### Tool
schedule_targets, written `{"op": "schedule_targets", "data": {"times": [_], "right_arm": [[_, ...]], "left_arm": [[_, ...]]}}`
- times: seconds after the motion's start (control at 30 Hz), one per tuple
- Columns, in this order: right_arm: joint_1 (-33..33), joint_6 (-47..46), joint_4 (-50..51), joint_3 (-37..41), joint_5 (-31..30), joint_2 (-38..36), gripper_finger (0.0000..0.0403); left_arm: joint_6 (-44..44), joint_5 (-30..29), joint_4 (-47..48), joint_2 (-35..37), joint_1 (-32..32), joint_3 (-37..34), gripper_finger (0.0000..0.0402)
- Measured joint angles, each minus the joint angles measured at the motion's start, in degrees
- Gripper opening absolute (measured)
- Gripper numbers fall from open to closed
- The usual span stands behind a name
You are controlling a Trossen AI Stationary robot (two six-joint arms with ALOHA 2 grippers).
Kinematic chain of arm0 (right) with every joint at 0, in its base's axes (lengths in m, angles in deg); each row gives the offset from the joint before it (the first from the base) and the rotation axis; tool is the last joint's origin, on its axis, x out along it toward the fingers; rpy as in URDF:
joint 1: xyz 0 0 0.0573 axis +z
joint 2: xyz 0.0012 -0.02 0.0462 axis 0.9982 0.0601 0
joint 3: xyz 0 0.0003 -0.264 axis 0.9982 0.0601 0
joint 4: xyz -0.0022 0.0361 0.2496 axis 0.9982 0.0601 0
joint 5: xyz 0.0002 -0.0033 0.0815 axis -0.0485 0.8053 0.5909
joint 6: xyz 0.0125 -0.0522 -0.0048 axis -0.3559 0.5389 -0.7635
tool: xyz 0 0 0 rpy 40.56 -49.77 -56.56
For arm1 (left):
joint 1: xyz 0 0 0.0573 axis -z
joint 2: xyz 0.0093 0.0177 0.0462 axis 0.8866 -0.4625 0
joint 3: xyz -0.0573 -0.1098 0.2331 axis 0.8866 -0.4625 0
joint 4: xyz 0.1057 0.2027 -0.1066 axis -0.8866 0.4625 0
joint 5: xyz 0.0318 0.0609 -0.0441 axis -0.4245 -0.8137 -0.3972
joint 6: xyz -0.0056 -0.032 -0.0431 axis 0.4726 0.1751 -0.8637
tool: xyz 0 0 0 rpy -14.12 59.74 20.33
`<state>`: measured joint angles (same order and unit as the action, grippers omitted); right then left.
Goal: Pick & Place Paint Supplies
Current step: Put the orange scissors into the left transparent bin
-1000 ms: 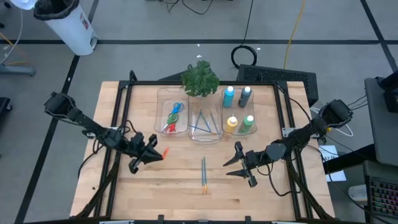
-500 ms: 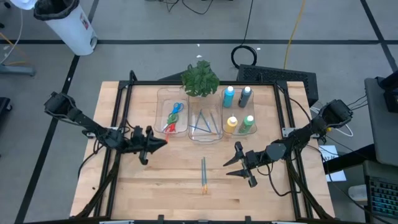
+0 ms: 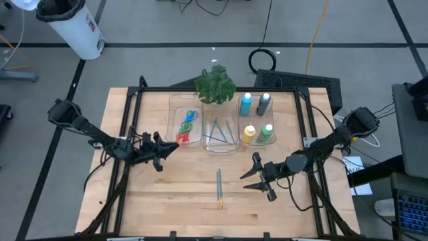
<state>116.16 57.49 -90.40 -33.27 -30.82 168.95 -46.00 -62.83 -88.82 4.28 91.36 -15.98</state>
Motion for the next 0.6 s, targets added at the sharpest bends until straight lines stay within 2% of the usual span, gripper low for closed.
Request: {"op": "schedule_targets", "data": {"times": [0.2, 0.6], "right_arm": [[0.00, 0.02, 0.00, -0.02, 0.00, 0.00, 0.0157], [0.00, 0.00, 0.00, 0.00, 0.00, 0.00, 0.0157]], "left_arm": [[0.62, -3.39, 0.02, 0.00, 0.00, 0.00, 0.0012], [0.47, -5.49, 1.23, -0.02, 0.00, 0.00, 0.0011]]}}
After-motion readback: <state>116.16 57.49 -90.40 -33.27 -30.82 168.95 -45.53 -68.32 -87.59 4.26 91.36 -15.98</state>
